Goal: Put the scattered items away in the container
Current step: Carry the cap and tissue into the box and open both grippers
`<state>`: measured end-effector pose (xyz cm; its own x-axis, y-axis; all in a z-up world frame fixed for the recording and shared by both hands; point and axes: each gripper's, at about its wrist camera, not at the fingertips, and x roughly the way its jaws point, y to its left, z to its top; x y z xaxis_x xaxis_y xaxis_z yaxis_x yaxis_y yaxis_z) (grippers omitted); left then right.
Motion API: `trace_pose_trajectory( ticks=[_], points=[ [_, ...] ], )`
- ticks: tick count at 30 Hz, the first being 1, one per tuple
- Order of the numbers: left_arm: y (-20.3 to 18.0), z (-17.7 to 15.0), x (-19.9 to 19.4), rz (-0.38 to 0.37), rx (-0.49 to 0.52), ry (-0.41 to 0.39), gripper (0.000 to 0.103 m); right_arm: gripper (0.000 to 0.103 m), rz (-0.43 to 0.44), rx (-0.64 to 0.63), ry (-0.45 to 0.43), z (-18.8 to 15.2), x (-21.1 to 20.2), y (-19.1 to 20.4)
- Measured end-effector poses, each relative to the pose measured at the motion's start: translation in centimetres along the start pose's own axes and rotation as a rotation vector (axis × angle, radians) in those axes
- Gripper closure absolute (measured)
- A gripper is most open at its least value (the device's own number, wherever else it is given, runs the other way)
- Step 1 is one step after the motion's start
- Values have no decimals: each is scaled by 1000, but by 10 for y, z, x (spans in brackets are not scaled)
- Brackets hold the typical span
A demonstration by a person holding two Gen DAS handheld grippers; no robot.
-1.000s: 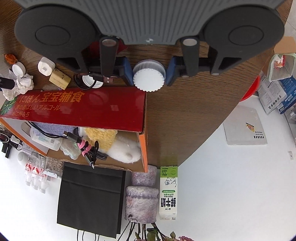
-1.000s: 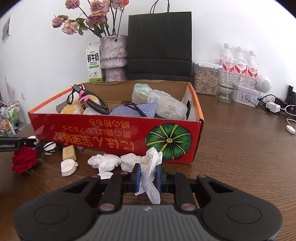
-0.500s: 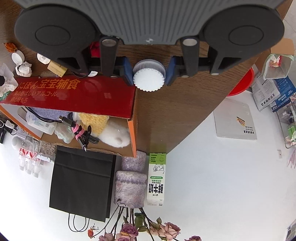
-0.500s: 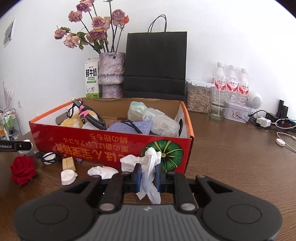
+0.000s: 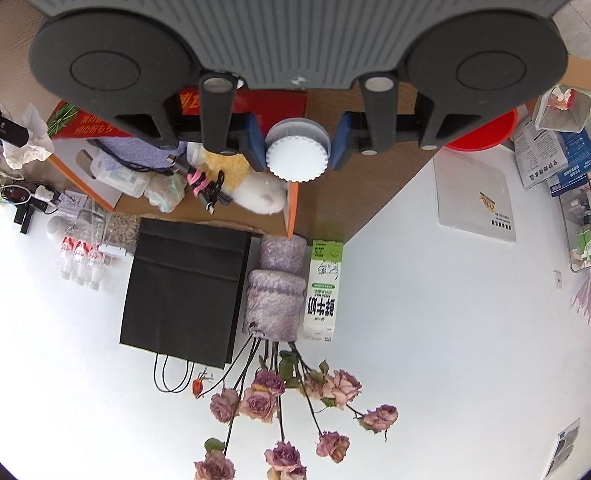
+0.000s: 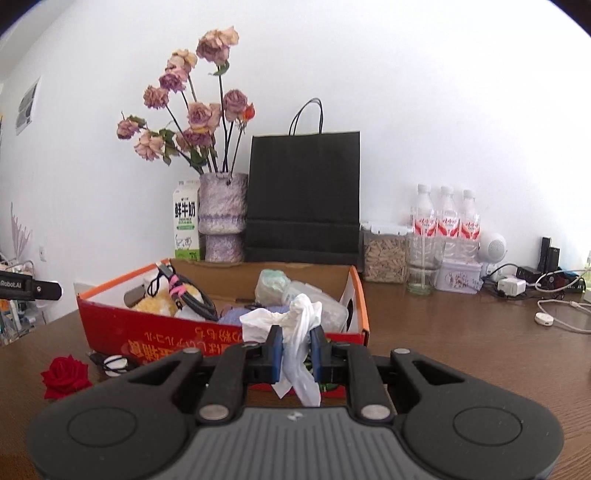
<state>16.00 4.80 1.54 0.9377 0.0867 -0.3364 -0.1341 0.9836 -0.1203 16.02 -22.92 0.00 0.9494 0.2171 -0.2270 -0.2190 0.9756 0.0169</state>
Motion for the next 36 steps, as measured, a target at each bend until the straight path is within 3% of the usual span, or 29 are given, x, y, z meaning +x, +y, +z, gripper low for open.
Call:
trace_pose_trajectory(
  ticks=[6,12,17,23,36],
  points=[
    [-41,19,4,-91,21,-44,64,88,38,20,-53,26,8,5],
    [-83,28,27,-163,30,-59,64,88,60,41,-56,45,41,8],
    [-105,36,61,-118,50,-71,66,88,69,58,-57,57,73,7],
    [-112,21,97,-103,74,1,66,89,79,87,27,41,103,-2],
    [-105,10,102,-70,84,21,66,87,53,91,58,31,108,-5]
  ],
)
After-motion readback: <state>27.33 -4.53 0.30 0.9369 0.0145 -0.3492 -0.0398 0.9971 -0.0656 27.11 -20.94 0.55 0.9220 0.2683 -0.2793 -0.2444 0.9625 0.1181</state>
